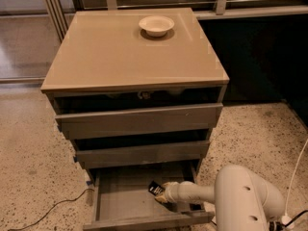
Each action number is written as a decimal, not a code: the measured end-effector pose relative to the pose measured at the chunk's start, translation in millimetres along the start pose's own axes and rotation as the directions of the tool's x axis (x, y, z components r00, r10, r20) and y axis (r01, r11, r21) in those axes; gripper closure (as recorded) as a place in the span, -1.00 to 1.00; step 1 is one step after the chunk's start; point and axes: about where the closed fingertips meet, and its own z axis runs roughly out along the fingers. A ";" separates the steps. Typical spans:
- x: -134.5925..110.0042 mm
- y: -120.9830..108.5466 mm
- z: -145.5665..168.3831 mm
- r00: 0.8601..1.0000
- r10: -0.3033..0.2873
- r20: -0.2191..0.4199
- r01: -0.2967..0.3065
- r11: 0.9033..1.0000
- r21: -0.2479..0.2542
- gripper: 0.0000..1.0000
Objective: Pick rxbar chocolate from bottom drawer and place on counter
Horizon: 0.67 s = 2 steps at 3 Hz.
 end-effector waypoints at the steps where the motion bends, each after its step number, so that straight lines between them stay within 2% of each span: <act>1: -0.2 -0.5 -0.9 1.000 -0.001 -0.003 0.001 1.000 0.002 0.08; 2: 0.5 -0.6 -1.0 1.000 -0.011 -0.015 0.011 1.000 0.011 0.13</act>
Offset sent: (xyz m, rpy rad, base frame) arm 0.0016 -0.0063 -0.0028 -0.0576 -0.0188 0.0001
